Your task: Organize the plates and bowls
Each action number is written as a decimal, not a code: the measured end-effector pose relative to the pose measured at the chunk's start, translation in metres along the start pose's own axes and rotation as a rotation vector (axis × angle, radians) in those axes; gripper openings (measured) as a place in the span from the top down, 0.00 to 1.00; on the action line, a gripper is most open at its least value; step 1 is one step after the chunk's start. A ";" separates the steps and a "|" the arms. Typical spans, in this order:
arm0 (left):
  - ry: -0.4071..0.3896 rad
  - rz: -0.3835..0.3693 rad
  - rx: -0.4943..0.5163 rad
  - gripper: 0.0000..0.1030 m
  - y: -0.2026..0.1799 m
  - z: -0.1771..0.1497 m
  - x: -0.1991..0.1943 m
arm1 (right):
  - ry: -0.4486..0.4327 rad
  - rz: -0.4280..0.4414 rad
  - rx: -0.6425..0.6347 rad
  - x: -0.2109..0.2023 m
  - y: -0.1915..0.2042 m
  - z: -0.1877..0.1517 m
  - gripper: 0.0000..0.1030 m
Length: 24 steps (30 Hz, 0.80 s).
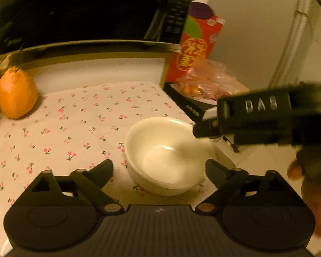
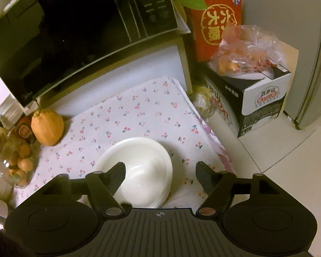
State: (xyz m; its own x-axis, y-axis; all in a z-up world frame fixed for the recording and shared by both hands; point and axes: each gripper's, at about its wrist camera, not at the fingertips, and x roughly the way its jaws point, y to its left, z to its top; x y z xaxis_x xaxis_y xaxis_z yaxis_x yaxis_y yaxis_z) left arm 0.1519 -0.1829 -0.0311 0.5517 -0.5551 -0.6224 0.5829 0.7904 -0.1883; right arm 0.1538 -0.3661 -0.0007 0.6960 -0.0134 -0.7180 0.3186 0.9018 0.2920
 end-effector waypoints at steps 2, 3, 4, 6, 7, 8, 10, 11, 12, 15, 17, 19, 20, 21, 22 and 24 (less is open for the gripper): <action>-0.005 -0.008 0.041 0.03 -0.004 -0.003 -0.001 | -0.008 0.021 -0.005 -0.001 -0.004 0.001 0.23; -0.004 -0.014 0.060 0.02 -0.006 -0.004 -0.002 | -0.014 0.029 -0.012 -0.001 -0.005 0.000 0.22; -0.004 -0.018 0.075 0.01 -0.007 -0.005 -0.002 | -0.021 0.036 -0.021 -0.002 -0.005 0.000 0.21; -0.005 -0.025 0.103 0.00 -0.011 -0.008 -0.002 | -0.033 0.057 -0.053 -0.002 -0.006 -0.002 0.16; -0.006 -0.027 0.117 0.00 -0.012 -0.010 -0.002 | -0.036 0.071 -0.071 -0.001 -0.006 -0.003 0.15; -0.005 -0.027 0.129 0.00 -0.013 -0.011 -0.002 | -0.039 0.088 -0.088 -0.001 -0.006 -0.004 0.14; 0.000 -0.021 0.142 0.00 -0.014 -0.012 0.000 | -0.031 0.120 -0.110 0.003 -0.007 -0.006 0.14; 0.005 -0.014 0.145 0.00 -0.015 -0.012 0.001 | -0.025 0.136 -0.108 0.006 -0.008 -0.007 0.14; 0.011 -0.010 0.152 0.00 -0.015 -0.012 0.002 | -0.013 0.156 -0.095 0.010 -0.011 -0.007 0.14; 0.023 -0.011 0.187 0.00 -0.018 -0.012 0.006 | 0.034 0.197 -0.041 0.021 -0.018 -0.008 0.14; 0.029 -0.021 0.207 0.00 -0.018 -0.012 0.008 | 0.052 0.211 -0.002 0.027 -0.023 -0.007 0.14; 0.042 -0.030 0.217 0.01 -0.015 -0.012 0.013 | 0.064 0.213 0.049 0.032 -0.029 -0.006 0.14; 0.052 -0.031 0.219 0.01 -0.014 -0.011 0.016 | 0.068 0.212 0.085 0.035 -0.033 -0.006 0.14; 0.060 -0.034 0.219 0.01 -0.013 -0.011 0.017 | 0.070 0.211 0.107 0.037 -0.036 -0.006 0.14; 0.068 -0.039 0.218 0.02 -0.012 -0.011 0.019 | 0.072 0.212 0.124 0.039 -0.038 -0.006 0.15; 0.083 -0.056 0.212 0.02 -0.010 -0.010 0.022 | 0.074 0.210 0.148 0.043 -0.040 -0.005 0.15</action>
State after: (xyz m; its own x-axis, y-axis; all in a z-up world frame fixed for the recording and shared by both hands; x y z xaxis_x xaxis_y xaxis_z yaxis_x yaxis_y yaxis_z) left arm 0.1519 -0.2007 -0.0504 0.4690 -0.5665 -0.6775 0.7283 0.6821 -0.0662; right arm 0.1681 -0.4005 -0.0467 0.7094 0.2040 -0.6746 0.2664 0.8086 0.5246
